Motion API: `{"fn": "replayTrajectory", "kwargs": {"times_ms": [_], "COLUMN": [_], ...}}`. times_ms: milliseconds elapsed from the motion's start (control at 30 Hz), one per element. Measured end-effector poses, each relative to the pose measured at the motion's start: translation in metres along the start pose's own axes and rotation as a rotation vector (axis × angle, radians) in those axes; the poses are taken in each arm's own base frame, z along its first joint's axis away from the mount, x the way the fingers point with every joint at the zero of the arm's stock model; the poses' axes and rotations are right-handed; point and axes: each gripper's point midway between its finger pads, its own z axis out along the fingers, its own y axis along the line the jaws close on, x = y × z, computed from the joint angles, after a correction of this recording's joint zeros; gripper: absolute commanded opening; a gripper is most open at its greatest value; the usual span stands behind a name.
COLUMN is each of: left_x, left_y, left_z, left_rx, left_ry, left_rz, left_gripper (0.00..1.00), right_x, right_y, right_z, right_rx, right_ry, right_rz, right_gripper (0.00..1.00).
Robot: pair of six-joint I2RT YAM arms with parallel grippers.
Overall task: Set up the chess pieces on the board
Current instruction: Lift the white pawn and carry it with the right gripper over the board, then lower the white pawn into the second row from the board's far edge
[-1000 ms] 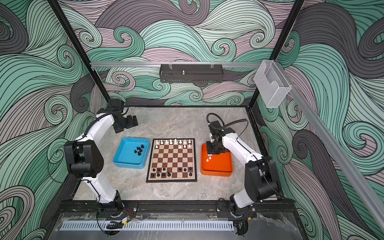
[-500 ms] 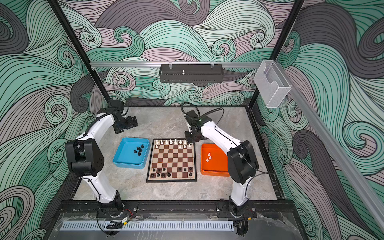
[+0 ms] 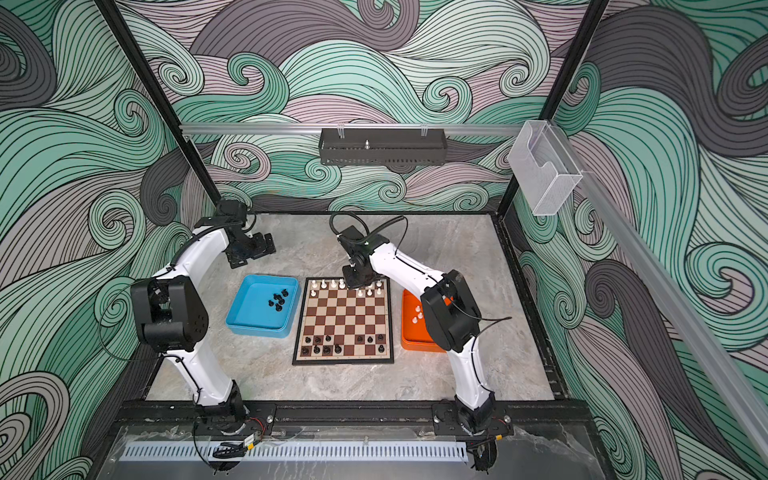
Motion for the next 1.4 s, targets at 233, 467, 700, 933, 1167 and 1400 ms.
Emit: {"fn": "replayTrajectory", "kwargs": {"times_ms": [233,467,700,933,1167,1400], "left_x": [0.001,0.001,0.001,0.001,0.001,0.001], "left_y": [-0.001,-0.002,-0.002,0.0,-0.001,-0.002], "left_z": [0.001,0.001,0.002,0.002,0.002,0.002], "left_rx": [0.006,0.012,0.012,0.011,0.015,0.019], "left_ry": [0.006,0.008,0.009,0.009,0.01,0.012], "left_rz": [0.0,-0.001,-0.002,-0.005,-0.005,-0.005], "left_gripper": [0.99,0.99,0.99,0.99,0.99,0.99], "right_x": [0.003,0.0,-0.005,-0.006,0.0,0.0], "right_y": [0.0,0.005,0.007,0.01,0.007,0.007], "right_z": [0.017,0.025,0.025,0.032,0.05,0.052], "right_rx": [0.011,0.009,0.005,0.004,0.017,0.018], "right_ry": [0.028,0.027,0.016,0.02,0.058,0.059], "right_rz": [0.017,0.026,0.028,0.025,0.026,0.026], "right_gripper": [0.12,0.13,0.13,0.14,0.14,0.14]}}
